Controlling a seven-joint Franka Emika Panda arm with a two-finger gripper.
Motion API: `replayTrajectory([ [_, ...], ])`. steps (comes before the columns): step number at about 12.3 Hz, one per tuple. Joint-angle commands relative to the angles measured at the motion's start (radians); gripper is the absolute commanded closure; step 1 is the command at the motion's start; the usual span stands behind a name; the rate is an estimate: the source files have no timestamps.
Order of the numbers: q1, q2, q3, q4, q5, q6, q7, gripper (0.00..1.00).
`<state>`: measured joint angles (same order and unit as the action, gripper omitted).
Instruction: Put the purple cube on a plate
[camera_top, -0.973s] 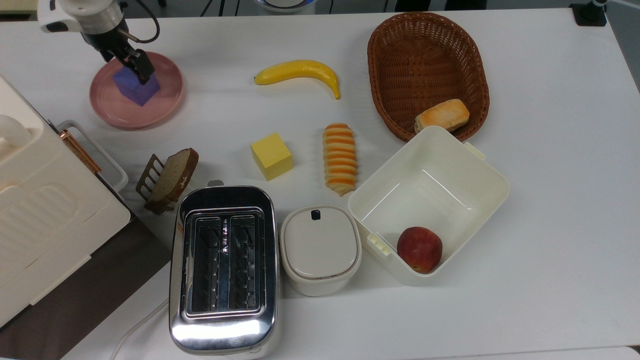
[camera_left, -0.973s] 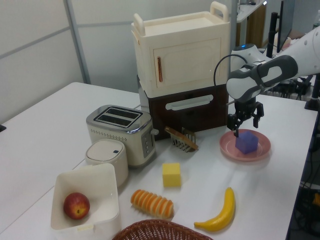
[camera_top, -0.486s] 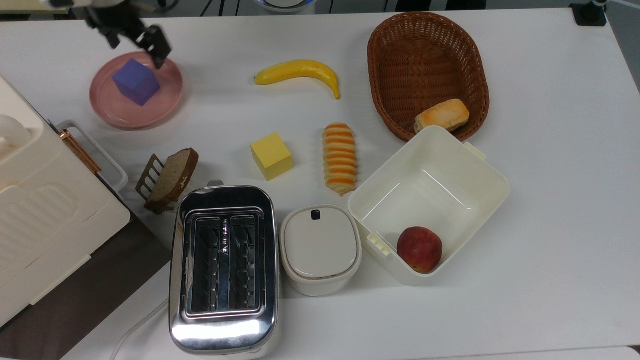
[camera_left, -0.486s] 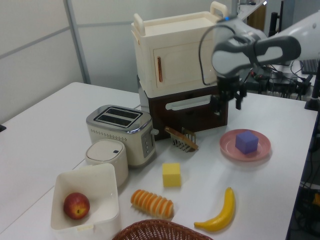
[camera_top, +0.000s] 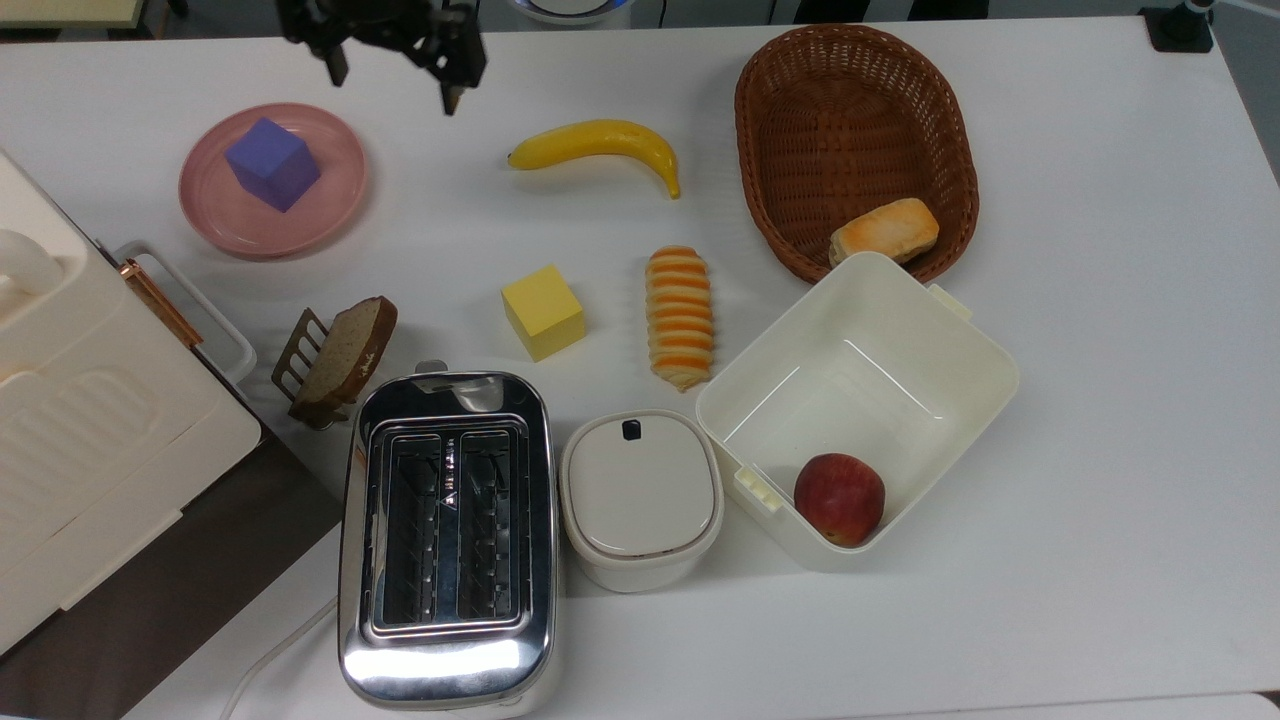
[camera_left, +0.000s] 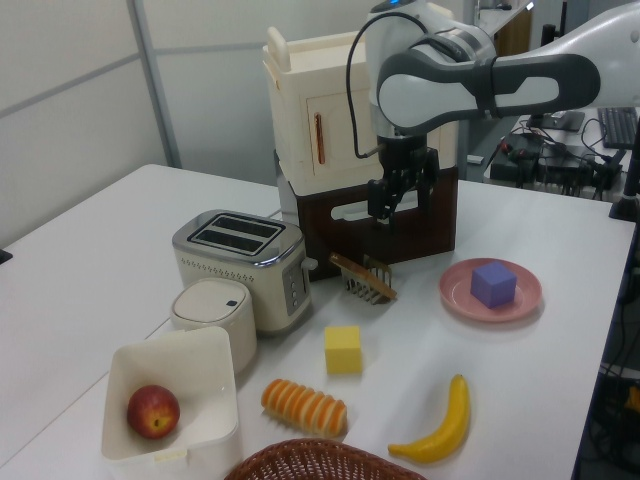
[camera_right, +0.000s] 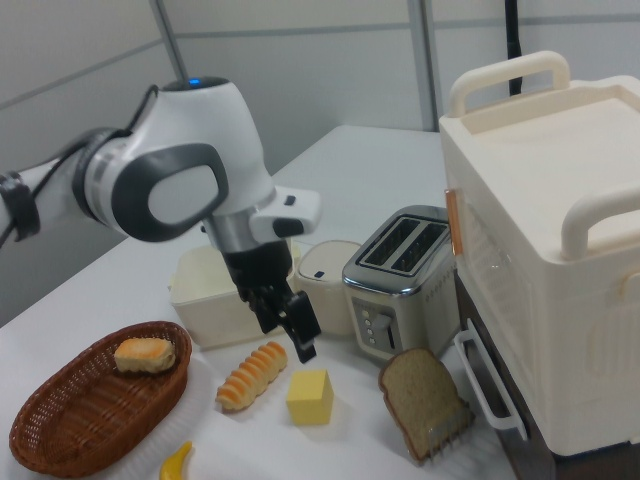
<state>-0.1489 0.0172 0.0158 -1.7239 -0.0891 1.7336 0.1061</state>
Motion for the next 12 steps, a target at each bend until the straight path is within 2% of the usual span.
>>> replayTrajectory([
  [1, 0.011, 0.006, 0.015, 0.089, 0.017, -0.109, -0.002, 0.00],
  [2, 0.058, 0.006, 0.000, 0.089, 0.017, -0.118, -0.002, 0.00],
  [3, 0.108, 0.006, -0.038, 0.089, 0.015, -0.120, 0.001, 0.00],
  [5, 0.153, 0.006, -0.091, 0.089, 0.019, -0.120, 0.003, 0.00],
  [12, 0.155, 0.012, -0.100, 0.089, 0.029, -0.117, -0.003, 0.00],
])
